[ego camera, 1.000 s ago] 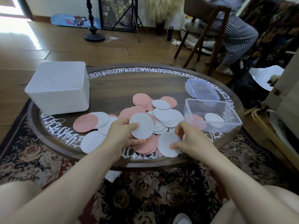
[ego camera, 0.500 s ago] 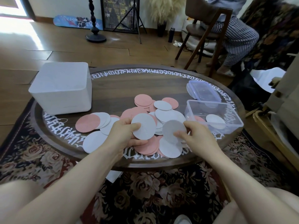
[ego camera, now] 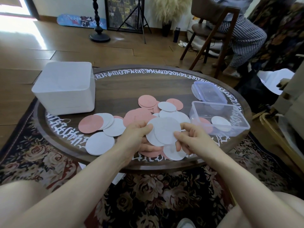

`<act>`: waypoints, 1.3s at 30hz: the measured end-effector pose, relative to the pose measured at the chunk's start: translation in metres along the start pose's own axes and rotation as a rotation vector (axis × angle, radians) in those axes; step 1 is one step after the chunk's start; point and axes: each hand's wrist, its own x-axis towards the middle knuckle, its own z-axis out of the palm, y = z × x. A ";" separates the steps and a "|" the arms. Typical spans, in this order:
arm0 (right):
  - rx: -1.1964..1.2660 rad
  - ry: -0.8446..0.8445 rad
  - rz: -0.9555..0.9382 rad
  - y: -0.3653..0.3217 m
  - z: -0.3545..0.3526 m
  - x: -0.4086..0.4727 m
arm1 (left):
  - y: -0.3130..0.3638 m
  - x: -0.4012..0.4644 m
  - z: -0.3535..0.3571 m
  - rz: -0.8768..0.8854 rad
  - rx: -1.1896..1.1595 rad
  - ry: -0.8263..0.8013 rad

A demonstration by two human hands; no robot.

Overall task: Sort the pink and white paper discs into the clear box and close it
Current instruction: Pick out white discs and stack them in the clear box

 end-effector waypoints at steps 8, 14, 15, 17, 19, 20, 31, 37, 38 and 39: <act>-0.114 0.005 -0.029 0.000 -0.001 -0.004 | -0.008 -0.004 0.004 0.106 0.187 -0.052; -0.186 -0.013 -0.082 -0.005 -0.013 -0.006 | -0.013 -0.002 0.006 0.329 0.592 -0.014; -0.214 -0.016 -0.093 -0.006 -0.017 -0.008 | -0.015 0.000 0.005 0.491 0.870 0.059; -0.285 -0.018 -0.112 -0.006 -0.026 -0.011 | -0.019 0.002 0.004 0.752 1.213 0.147; -0.335 -0.018 -0.125 -0.005 -0.032 -0.015 | -0.021 0.003 0.007 0.785 1.180 0.072; -0.356 -0.014 -0.131 -0.004 -0.034 -0.016 | -0.024 0.004 0.008 0.777 1.124 0.032; -0.455 -0.007 -0.121 0.004 -0.039 -0.014 | -0.032 0.011 0.018 0.724 0.996 -0.009; -0.447 0.007 -0.121 0.003 -0.042 -0.019 | -0.032 0.012 0.020 0.768 1.031 -0.006; -0.445 0.019 -0.123 0.003 -0.044 -0.019 | -0.032 0.012 0.020 0.779 1.032 -0.002; -0.449 0.028 -0.120 0.002 -0.044 -0.020 | -0.032 0.013 0.020 0.782 1.038 -0.002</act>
